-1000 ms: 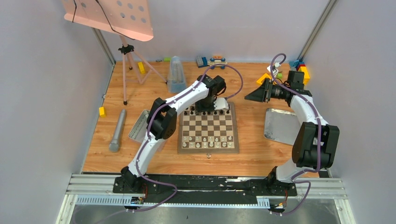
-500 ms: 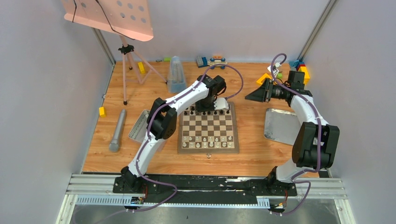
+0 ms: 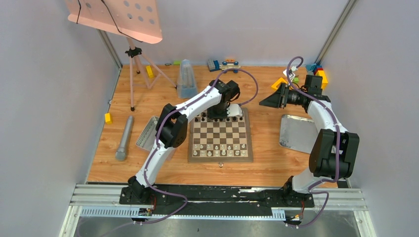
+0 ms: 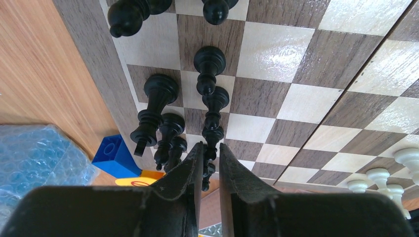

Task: Set up the chess pieces on the board
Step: Place the chess piece on the chessboard.

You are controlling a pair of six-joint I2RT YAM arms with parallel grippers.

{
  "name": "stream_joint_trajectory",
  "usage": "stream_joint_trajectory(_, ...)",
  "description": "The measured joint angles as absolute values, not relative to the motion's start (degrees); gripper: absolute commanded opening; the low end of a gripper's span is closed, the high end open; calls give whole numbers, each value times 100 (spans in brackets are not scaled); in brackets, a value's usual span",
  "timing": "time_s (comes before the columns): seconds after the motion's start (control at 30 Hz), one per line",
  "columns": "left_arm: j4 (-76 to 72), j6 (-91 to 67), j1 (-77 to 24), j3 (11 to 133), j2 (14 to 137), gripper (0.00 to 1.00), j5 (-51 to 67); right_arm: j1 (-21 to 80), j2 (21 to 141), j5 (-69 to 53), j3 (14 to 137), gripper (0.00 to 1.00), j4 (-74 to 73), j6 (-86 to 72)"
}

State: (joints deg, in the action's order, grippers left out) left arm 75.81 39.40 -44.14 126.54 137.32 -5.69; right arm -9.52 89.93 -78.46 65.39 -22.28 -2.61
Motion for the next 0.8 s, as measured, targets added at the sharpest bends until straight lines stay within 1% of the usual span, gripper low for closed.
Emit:
stream_joint_trajectory(0.13,7579,3940,-4425,12656,13732,25,-569,-952,8993,-7856,6539,48,-2231,-261)
stream_joint_trajectory(0.23,7577,3940,-4425,12656,13732,22,-569,-952,8993,-7856,6539,48,-2250,-261)
stream_joint_trajectory(0.37,7575,3940,-4425,12656,13732,12,-567,-952,8993,-7856,6539,48,-2252,-261)
stream_joint_trajectory(0.5,7575,3946,-4425,12656,13732,6,-561,-952,8995,-7859,6539,48,-2261,-261)
stream_joint_trajectory(0.67,7561,3935,-4425,12682,13732,6,-497,-952,8995,-7859,6539,47,-2270,-261)
stream_joint_trajectory(0.8,7553,3933,-4427,12691,13732,7,-458,-952,9000,-7859,6539,47,-2272,-261)
